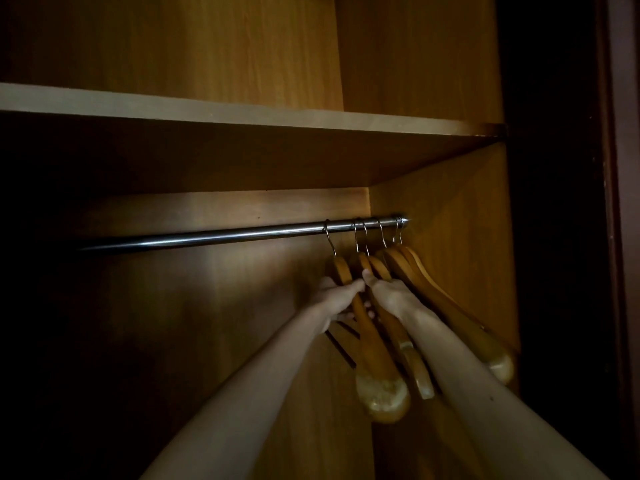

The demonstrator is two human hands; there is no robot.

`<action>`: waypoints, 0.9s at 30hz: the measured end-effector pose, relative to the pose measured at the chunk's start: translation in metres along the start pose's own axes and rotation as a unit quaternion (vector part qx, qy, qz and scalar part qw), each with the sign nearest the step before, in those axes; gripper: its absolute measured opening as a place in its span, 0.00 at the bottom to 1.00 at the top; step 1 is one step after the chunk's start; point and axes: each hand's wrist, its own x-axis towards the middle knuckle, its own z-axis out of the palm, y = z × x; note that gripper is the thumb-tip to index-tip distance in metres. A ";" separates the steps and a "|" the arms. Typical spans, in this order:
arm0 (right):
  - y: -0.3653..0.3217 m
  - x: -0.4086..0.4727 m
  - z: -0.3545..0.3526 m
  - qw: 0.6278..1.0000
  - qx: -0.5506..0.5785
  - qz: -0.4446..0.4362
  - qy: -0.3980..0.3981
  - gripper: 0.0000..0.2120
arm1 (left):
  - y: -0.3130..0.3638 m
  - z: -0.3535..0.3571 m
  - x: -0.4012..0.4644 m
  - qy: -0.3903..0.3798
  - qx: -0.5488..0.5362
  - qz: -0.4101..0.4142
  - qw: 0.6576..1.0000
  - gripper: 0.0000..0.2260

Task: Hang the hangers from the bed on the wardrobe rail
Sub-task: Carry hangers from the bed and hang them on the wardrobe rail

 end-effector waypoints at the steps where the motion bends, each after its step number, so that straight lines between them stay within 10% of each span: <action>1: 0.001 -0.002 0.000 1.000 0.002 0.003 -0.003 0.25 | -0.002 0.000 -0.003 0.005 -0.012 0.008 1.000 0.14; 9: 0.043 -0.059 0.006 0.994 0.100 -0.032 -0.037 0.18 | -0.061 0.017 -0.043 0.097 -0.053 0.082 0.990 0.14; 17: 0.152 -0.138 0.030 0.989 0.144 -0.041 0.016 0.33 | -0.162 0.056 -0.122 0.270 -0.116 0.177 0.939 0.07; 22: 0.244 -0.172 0.048 0.990 0.129 0.057 0.024 0.33 | -0.262 0.091 -0.165 0.193 -0.027 0.030 0.980 0.10; 27: 0.373 -0.201 0.063 0.985 0.034 0.166 -0.019 0.07 | -0.376 0.121 -0.220 -0.039 0.150 -0.101 0.983 0.11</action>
